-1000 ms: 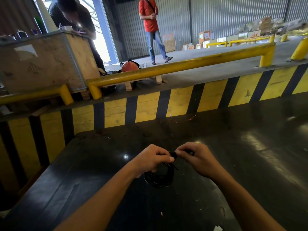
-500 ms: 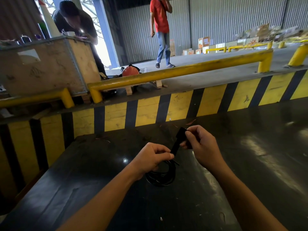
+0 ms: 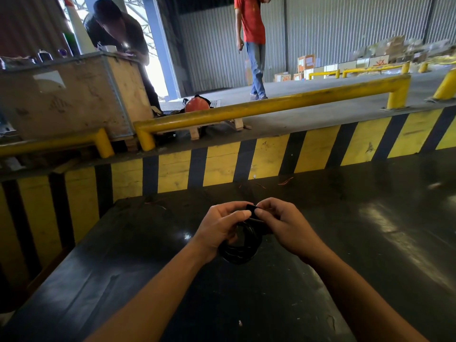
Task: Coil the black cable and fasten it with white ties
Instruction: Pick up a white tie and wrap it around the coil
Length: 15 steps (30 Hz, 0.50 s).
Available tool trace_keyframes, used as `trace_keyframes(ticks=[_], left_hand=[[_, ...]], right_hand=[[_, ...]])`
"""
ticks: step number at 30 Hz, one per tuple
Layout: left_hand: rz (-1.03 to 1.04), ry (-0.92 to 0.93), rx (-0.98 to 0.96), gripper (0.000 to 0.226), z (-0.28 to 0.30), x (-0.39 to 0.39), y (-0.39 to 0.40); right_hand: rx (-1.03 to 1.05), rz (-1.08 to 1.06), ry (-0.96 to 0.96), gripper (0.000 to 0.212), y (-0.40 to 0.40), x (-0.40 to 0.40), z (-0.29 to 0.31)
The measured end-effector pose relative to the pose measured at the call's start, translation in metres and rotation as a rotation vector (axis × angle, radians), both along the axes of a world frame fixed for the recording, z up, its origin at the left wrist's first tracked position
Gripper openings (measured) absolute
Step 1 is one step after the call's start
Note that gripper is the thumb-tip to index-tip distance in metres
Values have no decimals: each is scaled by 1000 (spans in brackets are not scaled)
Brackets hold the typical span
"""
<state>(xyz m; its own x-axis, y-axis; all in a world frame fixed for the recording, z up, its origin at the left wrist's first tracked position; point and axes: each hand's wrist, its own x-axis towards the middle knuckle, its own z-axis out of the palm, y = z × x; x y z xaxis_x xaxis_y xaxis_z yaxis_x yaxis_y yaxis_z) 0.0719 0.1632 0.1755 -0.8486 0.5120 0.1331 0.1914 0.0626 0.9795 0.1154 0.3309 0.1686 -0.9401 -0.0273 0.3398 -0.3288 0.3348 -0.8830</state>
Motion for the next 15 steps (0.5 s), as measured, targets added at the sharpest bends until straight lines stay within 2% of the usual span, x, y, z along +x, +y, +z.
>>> trace_keyframes(ticks=[5,10,13,15], left_hand=[[36,32,-61,23,-4,0,2],[104,41,-54,19,-3,1,8],[112,12,-14,20,-1,3,9],[137,-34,19,21,1,2,10]], right_hand=[[-104,-7,-66,16,0,1,4],[-111,-33,-95,24,0,2,5],[-69,-39,-79,35,2,6,4],[40,-84,-1,43,4,9,5]])
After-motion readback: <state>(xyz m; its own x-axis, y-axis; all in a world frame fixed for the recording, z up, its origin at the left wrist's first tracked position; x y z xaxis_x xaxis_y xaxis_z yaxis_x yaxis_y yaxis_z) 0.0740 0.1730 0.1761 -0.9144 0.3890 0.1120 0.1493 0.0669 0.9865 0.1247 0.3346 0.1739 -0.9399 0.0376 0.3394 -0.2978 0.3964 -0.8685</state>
